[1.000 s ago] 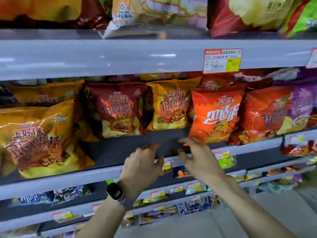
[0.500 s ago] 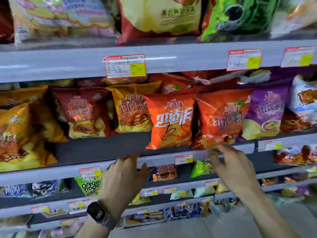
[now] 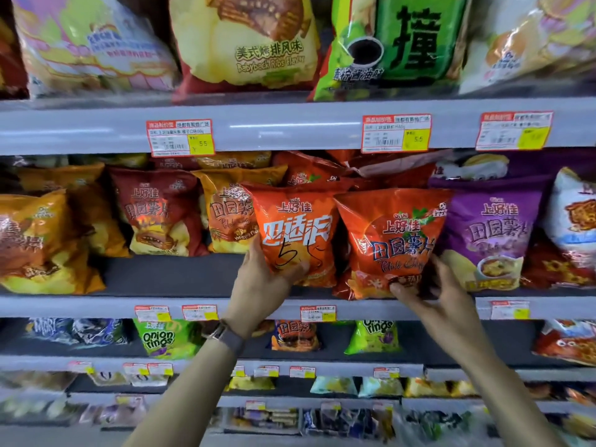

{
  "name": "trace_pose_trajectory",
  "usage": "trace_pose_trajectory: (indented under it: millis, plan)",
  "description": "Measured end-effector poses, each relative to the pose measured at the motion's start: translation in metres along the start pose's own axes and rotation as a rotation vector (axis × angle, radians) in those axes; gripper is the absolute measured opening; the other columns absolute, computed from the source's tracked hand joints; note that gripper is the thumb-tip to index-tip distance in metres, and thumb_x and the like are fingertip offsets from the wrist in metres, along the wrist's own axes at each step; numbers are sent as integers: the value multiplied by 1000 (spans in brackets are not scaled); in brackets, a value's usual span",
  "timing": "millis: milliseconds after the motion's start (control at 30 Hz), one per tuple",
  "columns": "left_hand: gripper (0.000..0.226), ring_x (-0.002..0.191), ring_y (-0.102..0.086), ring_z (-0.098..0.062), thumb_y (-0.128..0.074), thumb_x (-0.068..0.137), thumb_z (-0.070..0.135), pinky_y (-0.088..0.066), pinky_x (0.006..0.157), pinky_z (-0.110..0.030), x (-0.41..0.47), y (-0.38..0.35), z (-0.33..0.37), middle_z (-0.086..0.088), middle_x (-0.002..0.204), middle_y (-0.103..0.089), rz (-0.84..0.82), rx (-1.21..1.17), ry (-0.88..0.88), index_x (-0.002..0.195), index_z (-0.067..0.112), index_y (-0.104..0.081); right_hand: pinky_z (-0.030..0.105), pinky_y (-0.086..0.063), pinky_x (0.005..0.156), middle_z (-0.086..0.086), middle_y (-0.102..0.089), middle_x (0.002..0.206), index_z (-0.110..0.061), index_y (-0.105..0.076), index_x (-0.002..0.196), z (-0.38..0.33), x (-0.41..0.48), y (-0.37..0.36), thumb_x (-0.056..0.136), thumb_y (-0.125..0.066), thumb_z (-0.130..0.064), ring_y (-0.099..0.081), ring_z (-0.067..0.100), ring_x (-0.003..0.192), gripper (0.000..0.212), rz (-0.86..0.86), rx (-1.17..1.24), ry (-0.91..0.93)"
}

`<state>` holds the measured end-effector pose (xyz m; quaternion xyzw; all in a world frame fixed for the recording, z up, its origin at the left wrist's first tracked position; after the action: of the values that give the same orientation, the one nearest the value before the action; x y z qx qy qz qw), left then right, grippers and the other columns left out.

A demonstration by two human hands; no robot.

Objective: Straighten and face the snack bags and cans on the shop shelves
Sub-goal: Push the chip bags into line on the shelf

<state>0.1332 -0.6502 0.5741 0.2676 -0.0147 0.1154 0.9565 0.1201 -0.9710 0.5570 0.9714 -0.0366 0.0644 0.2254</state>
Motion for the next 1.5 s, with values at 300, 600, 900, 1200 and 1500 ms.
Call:
trace_pose_trajectory:
  millis: [300,600,900,1200,1500]
  plan:
    - [64,101,-70,-12,-88,82,42,-55,82,-27,0,2,-4,14,112,-69,182,-110,37,130,29,-47,17,-43,90,-21,-64,125,-36,-46,143,10,13,-9,85,-78,-49,-57,-7,110,68,-36,33,3]
    - [73,89,-75,-1,-91,78,38,-62,74,-22,-16,38,-30,12,112,-75,259,-178,51,138,24,-50,11,-43,85,-22,-69,113,-42,-59,111,12,19,-14,85,-84,-36,-60,-14,99,37,15,33,4]
    - [78,95,-74,-1,-89,68,44,-59,86,-34,-35,107,-62,9,114,-76,326,-294,59,135,24,-54,15,-48,85,-13,-67,118,-37,-60,119,-16,21,-83,82,-85,-47,-63,-4,106,46,17,-7,66]
    - [71,97,-68,1,-88,70,42,-54,78,-27,-61,145,-67,12,110,-73,327,-334,17,131,28,-55,13,-40,82,-13,-58,119,-33,-56,127,-48,24,-143,89,-80,-44,-56,3,105,47,6,-87,84]
    - [75,94,-71,3,-87,67,50,-58,72,-19,-84,102,-64,18,107,-75,93,-381,-10,132,31,-56,25,-47,98,-16,-58,134,-47,-59,132,-45,-20,-127,94,-76,-43,-58,4,123,43,2,25,0]
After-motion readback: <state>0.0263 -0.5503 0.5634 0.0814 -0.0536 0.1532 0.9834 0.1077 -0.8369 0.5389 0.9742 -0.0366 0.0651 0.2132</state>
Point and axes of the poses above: each hand's wrist, its own x-axis towards the middle knuckle, its own y-axis out of the back of the hand, z = x × y, the point moved 8 cm from there along x, towards the middle knuckle
